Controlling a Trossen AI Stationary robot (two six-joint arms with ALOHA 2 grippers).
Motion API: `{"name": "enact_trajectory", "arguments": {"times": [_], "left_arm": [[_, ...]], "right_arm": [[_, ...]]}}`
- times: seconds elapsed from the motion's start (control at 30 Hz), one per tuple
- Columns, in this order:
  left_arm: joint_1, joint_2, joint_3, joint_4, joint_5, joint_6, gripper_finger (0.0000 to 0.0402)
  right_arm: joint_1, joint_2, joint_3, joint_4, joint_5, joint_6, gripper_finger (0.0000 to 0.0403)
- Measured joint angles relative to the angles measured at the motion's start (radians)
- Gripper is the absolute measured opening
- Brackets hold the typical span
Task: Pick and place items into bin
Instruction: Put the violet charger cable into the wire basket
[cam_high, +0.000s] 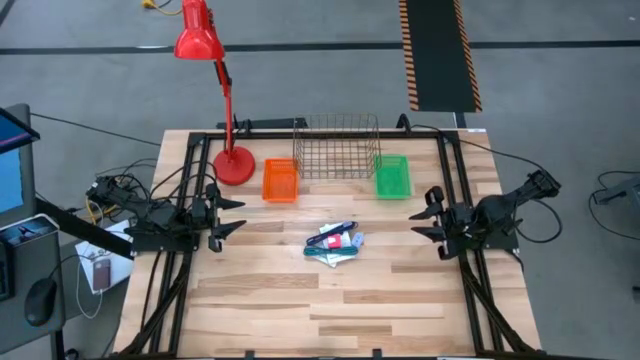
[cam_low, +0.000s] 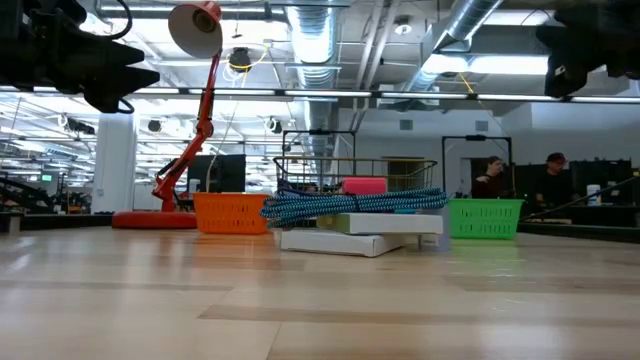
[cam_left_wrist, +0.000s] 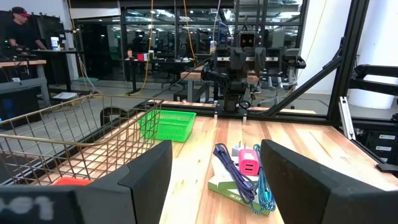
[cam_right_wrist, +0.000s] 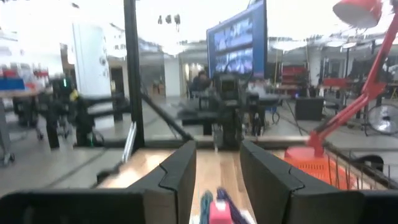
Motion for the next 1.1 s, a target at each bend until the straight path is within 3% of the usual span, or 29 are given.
{"name": "enact_trajectory", "arguments": {"times": [0.2,0.47,0.57,0.77,0.97,1.1], "left_arm": [[0.0,0.0,0.0,0.0,0.0,0.0,0.0233],[0.0,0.0,0.0,0.0,0.0,0.0,0.0233],[0.0,0.0,0.0,0.0,0.0,0.0,0.0233],[0.0,0.0,0.0,0.0,0.0,0.0,0.0233],[0.0,0.0,0.0,0.0,0.0,0.0,0.0233],[0.0,0.0,0.0,0.0,0.0,0.0,0.0233]], "right_arm": [[0.0,0.0,0.001,0.12,0.0,-0.01,0.0118],[-0.002,0.0,0.002,0.212,-0.004,-0.145,0.0118],[-0.019,0.0,0.002,0.237,0.056,-0.191,0.0118],[-0.113,0.005,0.002,0.239,0.191,-0.236,0.0118],[-0.245,0.069,0.002,0.238,0.178,-0.227,0.0118],[-0.33,0.157,0.019,0.196,0.088,-0.168,0.0118]]}}
